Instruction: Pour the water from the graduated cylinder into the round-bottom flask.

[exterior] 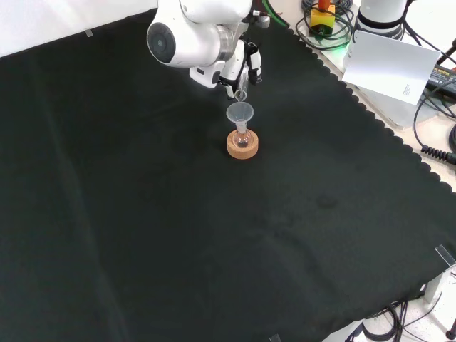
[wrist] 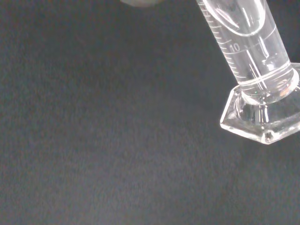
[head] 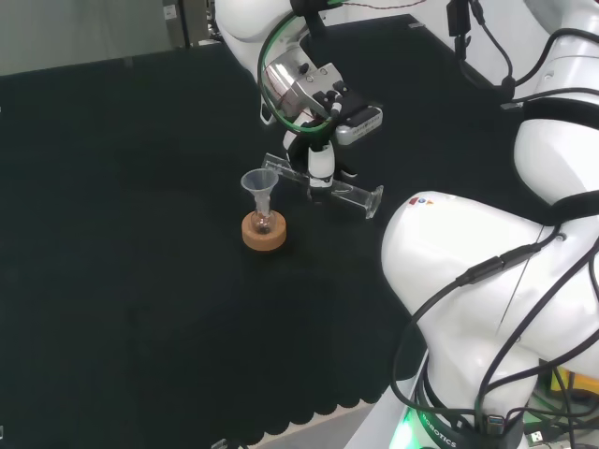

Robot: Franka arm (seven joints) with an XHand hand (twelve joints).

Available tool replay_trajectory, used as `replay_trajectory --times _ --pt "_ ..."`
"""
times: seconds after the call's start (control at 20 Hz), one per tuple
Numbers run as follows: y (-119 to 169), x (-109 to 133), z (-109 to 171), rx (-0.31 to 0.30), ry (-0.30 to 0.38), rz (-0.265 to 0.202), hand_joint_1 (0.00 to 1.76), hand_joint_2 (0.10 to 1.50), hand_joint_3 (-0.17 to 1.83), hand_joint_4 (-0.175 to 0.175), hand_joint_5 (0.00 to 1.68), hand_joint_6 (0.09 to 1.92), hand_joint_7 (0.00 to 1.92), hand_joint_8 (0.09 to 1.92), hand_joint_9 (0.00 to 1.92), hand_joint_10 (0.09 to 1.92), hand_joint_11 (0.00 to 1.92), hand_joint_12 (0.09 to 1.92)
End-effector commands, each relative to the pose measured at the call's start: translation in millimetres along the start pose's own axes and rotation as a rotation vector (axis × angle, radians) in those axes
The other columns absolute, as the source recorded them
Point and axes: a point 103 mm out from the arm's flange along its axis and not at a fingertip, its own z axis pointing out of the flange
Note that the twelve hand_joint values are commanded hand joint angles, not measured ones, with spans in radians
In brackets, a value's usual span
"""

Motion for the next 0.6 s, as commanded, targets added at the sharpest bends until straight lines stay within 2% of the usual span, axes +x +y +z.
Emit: replay_trajectory --times 0.05,0.6 --pt "-4.4 -0.8 2.5 0.049 0.004 0.006 1.10 1.16 0.00 -0.093 0.90 1.12 1.20 0.42 1.46 0.09 1.36 0.73" --pt "-3.7 5.6 0.8 0.123 -0.011 0.014 1.10 1.16 0.00 -0.092 0.90 1.12 1.20 0.41 1.46 0.09 1.37 0.73"
